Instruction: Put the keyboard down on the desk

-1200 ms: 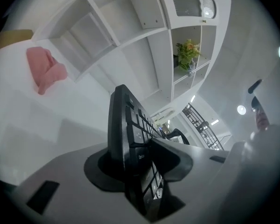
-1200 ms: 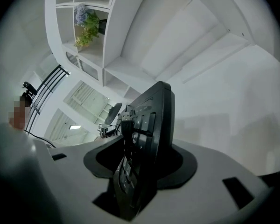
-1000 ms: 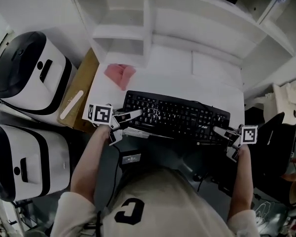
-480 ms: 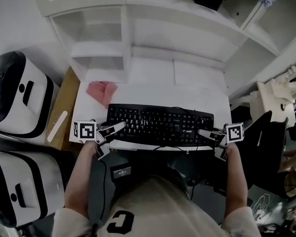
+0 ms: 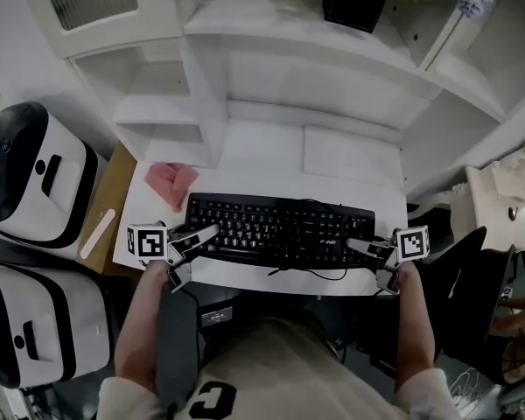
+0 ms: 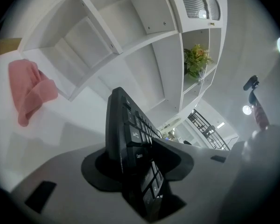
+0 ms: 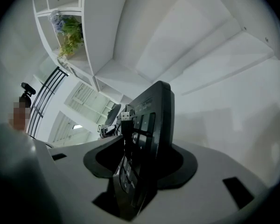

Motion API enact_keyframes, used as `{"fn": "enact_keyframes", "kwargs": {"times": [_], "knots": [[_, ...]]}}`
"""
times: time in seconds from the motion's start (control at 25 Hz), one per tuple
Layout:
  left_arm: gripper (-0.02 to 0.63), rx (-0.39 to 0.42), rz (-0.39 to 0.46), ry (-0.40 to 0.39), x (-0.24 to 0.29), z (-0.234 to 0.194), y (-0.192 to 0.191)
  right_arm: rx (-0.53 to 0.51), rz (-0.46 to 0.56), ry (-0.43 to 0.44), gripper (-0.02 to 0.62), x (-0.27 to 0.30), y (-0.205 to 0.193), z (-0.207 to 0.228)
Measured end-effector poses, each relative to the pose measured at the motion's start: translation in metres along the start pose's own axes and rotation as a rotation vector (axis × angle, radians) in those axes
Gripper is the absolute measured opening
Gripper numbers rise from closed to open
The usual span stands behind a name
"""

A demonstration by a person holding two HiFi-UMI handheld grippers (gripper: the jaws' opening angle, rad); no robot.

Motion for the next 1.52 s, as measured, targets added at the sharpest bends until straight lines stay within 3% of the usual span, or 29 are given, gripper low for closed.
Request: {"fn": "enact_keyframes", "kwargs": {"times": [0.72,0.96,1.32,1.52], "knots": [[0.206,0.031,0.030,0.028,-0.003,0.004,0.001,-0.024,0.025,-0.006,0.230,0.002,0.002,-0.002],[0.206,-0.011,0.006,0.018,-0.002,-0.003,-0.002,-0.022,0.030,-0.014,0.232,0.004,0.001,-0.004],[0.206,-0.033,-0.029,0.020,0.002,-0.007,0.000,0.033,0.026,-0.061,0.239,0.002,0.000,-0.003],[0.207,-0.019,-0.051,0.045,0.000,0.001,0.008,0.043,0.037,-0.045,0.242,0.003,0.002,-0.011]]}}
Point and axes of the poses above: the fingertips, and each gripper's own axes: x forward along the fingers, z to its right, y out of its top, the point moved 6 cm from there along -x, backward along the fingers, and after that the axes turned 12 degrees about y, right-handed, at the moved point
